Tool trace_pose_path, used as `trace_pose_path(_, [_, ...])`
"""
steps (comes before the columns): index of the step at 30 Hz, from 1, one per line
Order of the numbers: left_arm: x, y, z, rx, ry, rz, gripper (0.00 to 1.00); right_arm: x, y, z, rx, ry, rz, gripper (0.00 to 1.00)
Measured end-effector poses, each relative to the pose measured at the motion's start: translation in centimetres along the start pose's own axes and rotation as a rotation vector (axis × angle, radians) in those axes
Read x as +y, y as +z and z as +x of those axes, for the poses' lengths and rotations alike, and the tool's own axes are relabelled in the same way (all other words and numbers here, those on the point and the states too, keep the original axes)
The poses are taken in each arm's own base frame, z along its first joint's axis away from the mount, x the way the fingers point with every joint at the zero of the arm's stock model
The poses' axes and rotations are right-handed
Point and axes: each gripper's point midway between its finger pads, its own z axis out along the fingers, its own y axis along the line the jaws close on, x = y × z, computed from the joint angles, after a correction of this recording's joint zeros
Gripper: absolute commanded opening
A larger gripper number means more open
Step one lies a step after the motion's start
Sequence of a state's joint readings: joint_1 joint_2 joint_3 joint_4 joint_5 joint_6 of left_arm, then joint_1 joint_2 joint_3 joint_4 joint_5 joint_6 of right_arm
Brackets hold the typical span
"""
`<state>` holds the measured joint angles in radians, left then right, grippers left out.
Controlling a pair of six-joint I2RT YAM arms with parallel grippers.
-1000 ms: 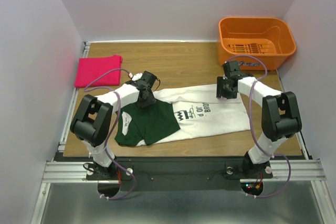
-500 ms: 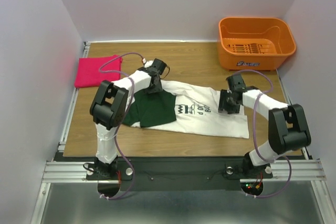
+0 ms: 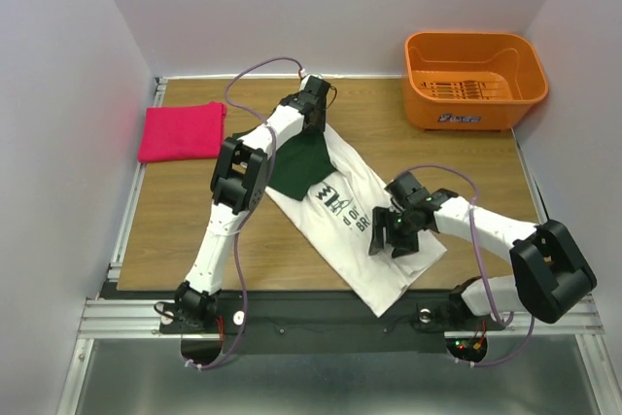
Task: Fold and stack the t-shirts
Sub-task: Fold the tshirt
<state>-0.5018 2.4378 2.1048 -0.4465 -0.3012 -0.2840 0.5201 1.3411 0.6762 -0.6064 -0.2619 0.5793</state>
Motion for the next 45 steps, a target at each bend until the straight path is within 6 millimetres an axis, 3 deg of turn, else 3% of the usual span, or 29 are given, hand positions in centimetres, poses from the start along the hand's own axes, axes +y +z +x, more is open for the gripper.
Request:
trace_pose_path(6, [-1.6,2.2,-1.7,-0.06,0.032,0.047,0.7,3.6,1.1,3.8,0.107,-0.061,-0.013,0.74])
trace_pose_path(9, [-1.9,2.5,-2.3,-0.075,0.02,0.075,0.73,6.9,2.3,5.0,0.172,-0.141,0.007,0.74])
trace_pose_path(12, [-1.2,2.7,-3.2,-0.092,0.005,0.08,0.77,8.6,2.8,5.2,0.184,-0.184,0.006,0.77])
trace_pose_path(15, [0.3,1.9,-4.4,-0.117,-0.005,0.063,0.78,10.0,2.3,3.9,0.148,-0.221,0.007,0.79])
trace_pose_path(17, [1.8,0.0,-5.3,-0.126,-0.02,0.043,0.78,11.0,1.5,2.7,0.11,-0.251,0.002,0.8])
trace_pose_path(20, [4.0,-4.6,-7.4,-0.168,-0.073,0.006,0.78,12.2,0.1,0.1,0.01,-0.301,0.012,0.81])
trace_pose_path(23, [6.4,-11.5,-9.6,-0.235,-0.158,0.001,0.78,12.0,-1.6,-2.0,-0.096,-0.339,0.058,0.79])
trace_pose_path(26, [7.5,-17.3,-9.6,-0.281,-0.24,0.034,0.73,11.3,-3.0,-4.1,-0.184,-0.366,0.12,0.71])
trace_pose_path(28, [7.5,-18.9,-8.2,-0.282,-0.274,0.053,0.69,10.7,-3.7,-6.2,-0.234,-0.374,0.159,0.61])
trace_pose_path(30, [7.3,-18.8,-5.7,-0.242,-0.281,0.057,0.66,9.9,-4.0,-8.4,-0.272,-0.371,0.193,0.56])
trace_pose_path(32, [6.7,-16.8,-1.8,-0.152,-0.269,0.047,0.58,8.2,-4.0,-10.7,-0.29,-0.354,0.228,0.43])
trace_pose_path(36, [6.0,-12.2,5.8,0.04,-0.22,-0.003,0.52,5.5,-3.2,-13.1,-0.281,-0.328,0.278,0.28])
trace_pose_path(38, [5.9,-10.8,8.5,0.109,-0.203,-0.023,0.5,4.8,-2.6,-13.5,-0.274,-0.33,0.285,0.21])
trace_pose_path(41, [6.1,-9.9,10.9,0.169,-0.199,-0.045,0.5,4.4,-1.7,-13.0,-0.25,-0.347,0.278,0.17])
trace_pose_path(45, [6.1,-9.7,10.8,0.166,-0.215,-0.046,0.5,3.6,0.0,-12.0,-0.203,-0.36,0.274,0.14])
